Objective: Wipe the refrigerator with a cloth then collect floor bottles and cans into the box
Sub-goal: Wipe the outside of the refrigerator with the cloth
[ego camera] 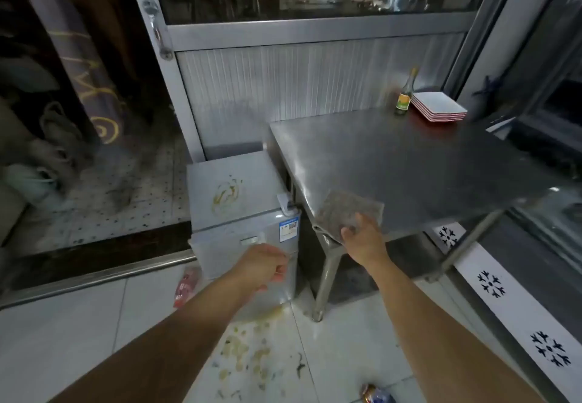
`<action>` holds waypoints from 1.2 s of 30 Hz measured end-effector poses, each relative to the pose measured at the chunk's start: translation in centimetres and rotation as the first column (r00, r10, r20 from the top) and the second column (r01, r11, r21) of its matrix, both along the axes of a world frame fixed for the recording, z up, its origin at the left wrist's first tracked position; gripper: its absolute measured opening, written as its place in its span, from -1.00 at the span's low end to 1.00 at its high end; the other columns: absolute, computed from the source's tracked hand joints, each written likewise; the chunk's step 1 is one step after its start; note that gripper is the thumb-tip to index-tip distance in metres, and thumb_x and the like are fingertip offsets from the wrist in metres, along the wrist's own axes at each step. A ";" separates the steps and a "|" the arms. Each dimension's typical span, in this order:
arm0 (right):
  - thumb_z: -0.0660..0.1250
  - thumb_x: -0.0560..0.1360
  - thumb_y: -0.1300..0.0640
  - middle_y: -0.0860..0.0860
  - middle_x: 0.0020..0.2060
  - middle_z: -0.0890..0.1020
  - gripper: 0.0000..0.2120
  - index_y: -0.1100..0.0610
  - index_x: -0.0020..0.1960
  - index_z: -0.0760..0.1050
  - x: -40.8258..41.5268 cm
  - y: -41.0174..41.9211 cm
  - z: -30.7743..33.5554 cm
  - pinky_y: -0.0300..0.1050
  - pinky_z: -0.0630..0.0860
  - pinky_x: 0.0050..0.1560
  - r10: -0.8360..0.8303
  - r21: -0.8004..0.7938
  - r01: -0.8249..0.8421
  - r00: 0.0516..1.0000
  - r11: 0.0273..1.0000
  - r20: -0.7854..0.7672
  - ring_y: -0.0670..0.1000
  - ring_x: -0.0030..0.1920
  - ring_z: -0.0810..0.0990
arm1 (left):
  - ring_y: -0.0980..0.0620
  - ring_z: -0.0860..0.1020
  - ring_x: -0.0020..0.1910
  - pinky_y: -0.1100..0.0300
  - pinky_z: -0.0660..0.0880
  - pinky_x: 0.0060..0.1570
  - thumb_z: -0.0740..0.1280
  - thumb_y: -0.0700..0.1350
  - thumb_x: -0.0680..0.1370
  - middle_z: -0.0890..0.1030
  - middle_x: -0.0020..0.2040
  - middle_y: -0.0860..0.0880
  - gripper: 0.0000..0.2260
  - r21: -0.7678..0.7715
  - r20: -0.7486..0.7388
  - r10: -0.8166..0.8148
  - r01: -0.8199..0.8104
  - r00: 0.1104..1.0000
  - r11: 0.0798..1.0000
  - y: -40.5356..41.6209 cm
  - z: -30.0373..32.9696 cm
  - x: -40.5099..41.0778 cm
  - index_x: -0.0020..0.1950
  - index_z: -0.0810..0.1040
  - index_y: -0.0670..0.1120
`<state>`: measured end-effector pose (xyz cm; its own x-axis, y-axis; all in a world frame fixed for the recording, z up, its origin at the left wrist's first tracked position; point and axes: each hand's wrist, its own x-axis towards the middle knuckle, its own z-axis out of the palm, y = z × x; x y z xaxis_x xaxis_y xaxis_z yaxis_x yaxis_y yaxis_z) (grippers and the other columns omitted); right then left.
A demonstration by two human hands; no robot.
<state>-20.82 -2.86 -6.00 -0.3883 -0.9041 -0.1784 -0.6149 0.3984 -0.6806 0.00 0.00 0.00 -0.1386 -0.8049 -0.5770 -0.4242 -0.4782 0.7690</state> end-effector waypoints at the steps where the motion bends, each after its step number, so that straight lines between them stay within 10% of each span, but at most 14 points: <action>1: 0.17 0.58 0.07 0.14 0.41 0.33 -0.51 0.15 0.47 0.21 -0.5 -1.3 -0.7 0.01 0.24 0.41 -0.008 -0.002 0.008 0.997 1.000 -0.083 0.16 0.41 0.29 | -0.01 0.58 -0.10 0.21 0.32 -0.22 0.24 -0.14 0.55 0.60 -0.07 -0.08 -0.90 -0.020 -0.015 -0.003 0.003 1.000 1.000 -1.4 -0.5 -0.5 -0.15 0.48 0.01; 9: 0.17 0.58 0.00 -0.02 0.52 0.08 -0.40 0.02 0.54 0.01 -3.5 -6.9 -5.5 0.15 0.02 0.46 0.104 0.172 -0.039 0.916 0.984 -0.387 0.11 0.52 -0.03 | 0.04 0.53 -0.25 0.30 0.35 -0.40 0.28 -0.18 0.53 0.59 -0.15 -0.07 -0.86 0.009 0.026 -0.041 0.041 0.999 0.999 -8.6 -3.5 -3.5 -0.22 0.49 -0.02; 18: 0.24 0.53 0.21 0.11 0.18 0.55 -0.75 0.10 0.19 0.52 -2.2 -7.3 -5.7 -0.04 0.33 0.21 -0.067 -0.006 0.073 0.870 0.997 -0.489 0.16 0.24 0.44 | 0.09 0.52 -0.33 0.44 0.36 -0.56 0.29 -0.21 0.53 0.55 -0.26 -0.04 -0.94 0.060 -0.006 -0.060 0.060 0.998 0.996 -9.8 -3.9 -2.9 -0.13 0.50 -0.08; 26: 0.26 0.53 0.09 0.03 -0.03 0.59 -0.86 0.09 0.06 0.51 5.3 -7.2 0.2 -0.13 0.17 -0.01 0.073 -0.115 -0.132 0.906 0.985 -0.417 0.08 0.03 0.55 | -0.05 0.56 -0.01 0.22 0.39 -0.24 0.30 -0.18 0.51 0.57 -0.01 -0.14 -0.86 -0.070 0.100 -0.007 0.015 0.995 0.997 -10.4 -0.3 2.3 0.05 0.53 -0.12; 32: 0.25 0.56 0.07 -0.04 -0.16 0.52 -0.86 0.13 0.04 0.49 15.7 -8.1 6.2 -0.34 0.41 -0.14 0.429 -0.050 -0.435 0.898 0.899 -0.096 -0.07 -0.12 0.50 | -0.15 0.37 0.32 0.07 0.42 0.24 0.42 -0.29 0.39 0.29 0.39 -0.14 -0.20 -0.258 0.020 0.055 -0.048 0.998 0.965 -12.5 1.8 12.3 0.50 0.07 0.03; 36: 0.29 0.53 0.13 -0.12 -0.40 0.40 -0.87 0.05 -0.19 0.42 23.5 -8.3 8.6 -0.32 0.31 -0.29 0.510 -0.011 -0.510 0.860 0.860 0.016 -0.18 -0.34 0.39 | -0.10 0.46 0.19 0.10 0.50 0.10 0.40 -0.34 0.33 0.45 0.24 -0.10 -0.41 -0.266 0.102 -0.113 0.136 0.988 0.954 -14.6 2.6 20.9 0.28 0.40 0.08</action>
<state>2.65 -11.12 2.57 0.1305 -0.9760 -0.1743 -0.7190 0.0279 -0.6945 20.95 -14.56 2.64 -0.2081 -0.9121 -0.3533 -0.5360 -0.1958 0.8212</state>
